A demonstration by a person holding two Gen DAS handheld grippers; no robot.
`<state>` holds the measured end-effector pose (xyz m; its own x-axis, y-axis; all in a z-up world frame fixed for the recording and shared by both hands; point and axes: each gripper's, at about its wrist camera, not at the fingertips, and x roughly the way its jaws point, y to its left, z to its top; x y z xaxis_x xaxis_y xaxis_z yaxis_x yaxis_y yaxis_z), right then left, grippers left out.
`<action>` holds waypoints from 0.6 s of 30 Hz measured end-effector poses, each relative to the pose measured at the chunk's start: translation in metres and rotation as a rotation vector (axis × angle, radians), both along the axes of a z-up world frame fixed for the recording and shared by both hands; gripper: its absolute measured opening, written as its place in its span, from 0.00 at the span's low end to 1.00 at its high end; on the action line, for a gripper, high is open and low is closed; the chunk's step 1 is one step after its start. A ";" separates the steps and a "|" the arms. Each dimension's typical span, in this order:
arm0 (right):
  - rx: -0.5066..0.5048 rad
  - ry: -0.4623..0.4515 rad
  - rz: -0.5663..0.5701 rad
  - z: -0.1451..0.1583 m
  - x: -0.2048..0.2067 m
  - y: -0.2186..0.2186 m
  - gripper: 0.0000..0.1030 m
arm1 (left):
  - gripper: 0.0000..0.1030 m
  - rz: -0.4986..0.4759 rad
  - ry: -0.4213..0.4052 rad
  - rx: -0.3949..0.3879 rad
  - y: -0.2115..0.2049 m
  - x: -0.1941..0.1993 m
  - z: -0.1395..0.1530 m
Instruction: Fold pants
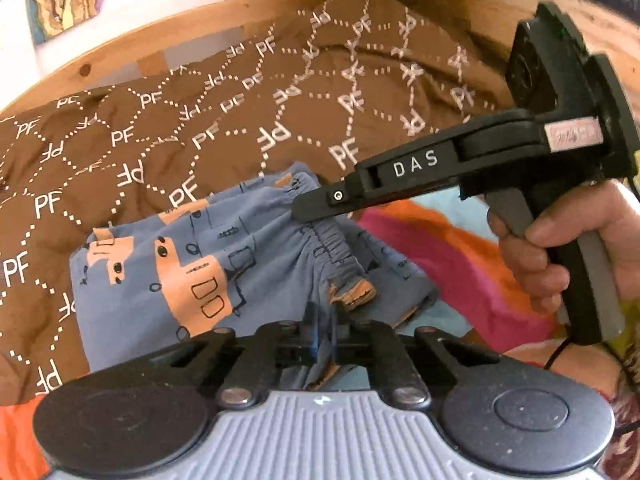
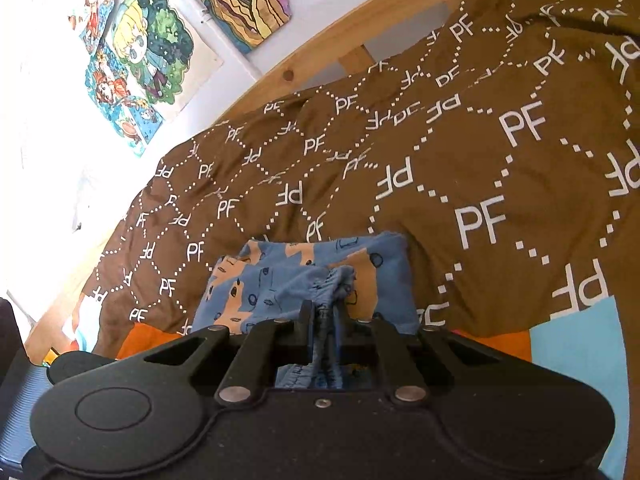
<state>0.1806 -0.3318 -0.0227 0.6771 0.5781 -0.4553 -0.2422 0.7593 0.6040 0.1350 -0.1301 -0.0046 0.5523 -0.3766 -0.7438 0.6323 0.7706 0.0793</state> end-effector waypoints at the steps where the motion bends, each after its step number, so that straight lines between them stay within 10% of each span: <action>1: 0.000 -0.004 -0.001 0.004 -0.001 -0.001 0.09 | 0.06 -0.001 -0.001 -0.014 0.001 -0.002 0.004; 11: -0.147 0.070 -0.044 0.004 -0.011 -0.011 0.11 | 0.13 -0.037 0.045 -0.032 -0.017 -0.004 -0.014; 18: -0.337 -0.046 -0.127 0.005 -0.034 0.000 0.59 | 0.55 0.054 0.048 -0.224 0.021 -0.015 0.002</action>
<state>0.1469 -0.3318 -0.0175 0.7581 0.3107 -0.5734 -0.1540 0.9396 0.3056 0.1196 -0.1094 -0.0028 0.5421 -0.5062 -0.6708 0.5888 0.7983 -0.1266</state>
